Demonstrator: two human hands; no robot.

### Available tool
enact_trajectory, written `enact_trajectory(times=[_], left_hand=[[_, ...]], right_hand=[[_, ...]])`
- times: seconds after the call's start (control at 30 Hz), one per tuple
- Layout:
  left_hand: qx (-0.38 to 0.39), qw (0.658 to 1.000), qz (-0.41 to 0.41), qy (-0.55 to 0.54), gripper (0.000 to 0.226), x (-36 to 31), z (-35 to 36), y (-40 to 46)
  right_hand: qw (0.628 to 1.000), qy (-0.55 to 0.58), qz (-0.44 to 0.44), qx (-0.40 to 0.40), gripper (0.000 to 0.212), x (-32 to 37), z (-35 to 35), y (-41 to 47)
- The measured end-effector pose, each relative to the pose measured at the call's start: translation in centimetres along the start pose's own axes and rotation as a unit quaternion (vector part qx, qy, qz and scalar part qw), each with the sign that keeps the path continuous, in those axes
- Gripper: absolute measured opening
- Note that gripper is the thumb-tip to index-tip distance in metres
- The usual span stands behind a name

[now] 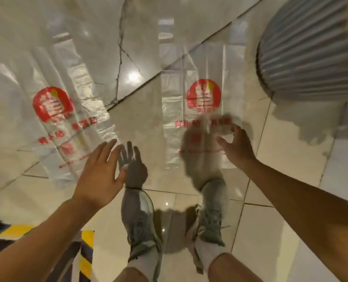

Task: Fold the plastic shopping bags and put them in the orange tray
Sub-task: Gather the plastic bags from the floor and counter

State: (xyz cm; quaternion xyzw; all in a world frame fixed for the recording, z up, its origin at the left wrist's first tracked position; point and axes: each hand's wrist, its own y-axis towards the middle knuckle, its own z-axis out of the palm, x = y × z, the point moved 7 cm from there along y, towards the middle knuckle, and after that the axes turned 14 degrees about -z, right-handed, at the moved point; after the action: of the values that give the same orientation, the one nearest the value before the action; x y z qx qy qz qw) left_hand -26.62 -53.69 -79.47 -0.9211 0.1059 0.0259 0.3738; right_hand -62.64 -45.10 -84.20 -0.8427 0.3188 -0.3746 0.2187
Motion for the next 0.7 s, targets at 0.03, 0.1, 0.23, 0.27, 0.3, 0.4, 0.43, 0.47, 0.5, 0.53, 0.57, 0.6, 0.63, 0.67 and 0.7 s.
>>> enact_trajectory(times=[0.03,0.1,0.23,0.27,0.3,0.4,0.43,0.47,0.5,0.53,0.57,0.6,0.63,0.67,0.7], left_hand=[[0.000,1.000,0.009,0.006,0.072,-0.3,0.8,1.2],[-0.005,1.000,0.023,0.011,0.070,-0.9,2.0,3.2],[-0.010,0.999,0.035,0.006,0.067,-2.6,3.3,5.5],[-0.008,0.999,0.038,0.002,0.068,-3.2,3.5,5.8],[-0.006,0.999,0.041,-0.003,0.068,-3.8,3.6,6.1],[-0.003,0.998,0.059,-0.007,0.068,-6.0,4.0,6.8],[-0.003,0.998,0.067,-0.008,0.067,-6.6,4.1,7.0],[-0.001,0.997,0.074,-0.008,0.066,-7.1,4.2,7.2],[0.001,0.997,0.080,-0.007,0.066,-7.6,4.3,7.4],[0.000,0.996,0.085,-0.005,0.065,-8.0,4.4,7.6],[-0.002,0.996,0.089,-0.002,0.065,-8.3,4.4,7.7],[-0.002,0.996,0.090,-0.001,0.066,-8.6,4.5,7.9],[-0.001,0.996,0.089,-0.001,0.066,-8.8,4.5,8.0],[-0.002,0.996,0.089,-0.003,0.065,-9.0,4.5,8.2],[-0.004,0.996,0.089,-0.004,0.065,-9.2,4.6,8.2]], right_hand=[[0.999,0.002,0.001,-0.040,0.057,-0.7,0.2,1.4],[0.993,-0.008,0.007,-0.114,0.060,-1.9,0.6,3.5],[0.983,-0.017,0.050,-0.175,0.079,-3.7,1.8,5.1],[0.982,-0.010,0.058,-0.180,0.086,-4.0,2.0,5.2],[0.981,-0.004,0.061,-0.187,0.092,-4.2,2.1,5.2],[0.976,-0.010,0.071,-0.207,0.106,-4.7,2.0,5.4],[0.974,-0.010,0.075,-0.213,0.108,-5.0,1.9,5.6],[0.973,-0.001,0.080,-0.218,0.107,-5.2,1.8,5.6],[0.970,0.019,0.082,-0.228,0.104,-5.6,1.6,5.7],[0.968,0.039,0.084,-0.234,0.100,-5.8,1.5,5.8],[0.967,0.055,0.086,-0.235,0.097,-6.1,1.5,5.9],[0.967,0.064,0.094,-0.227,0.094,-6.4,1.6,6.0],[0.969,0.065,0.103,-0.215,0.090,-6.9,1.7,6.0],[0.972,0.056,0.114,-0.199,0.084,-7.1,1.8,6.0],[0.975,0.041,0.121,-0.184,0.077,-7.2,1.9,6.1]])
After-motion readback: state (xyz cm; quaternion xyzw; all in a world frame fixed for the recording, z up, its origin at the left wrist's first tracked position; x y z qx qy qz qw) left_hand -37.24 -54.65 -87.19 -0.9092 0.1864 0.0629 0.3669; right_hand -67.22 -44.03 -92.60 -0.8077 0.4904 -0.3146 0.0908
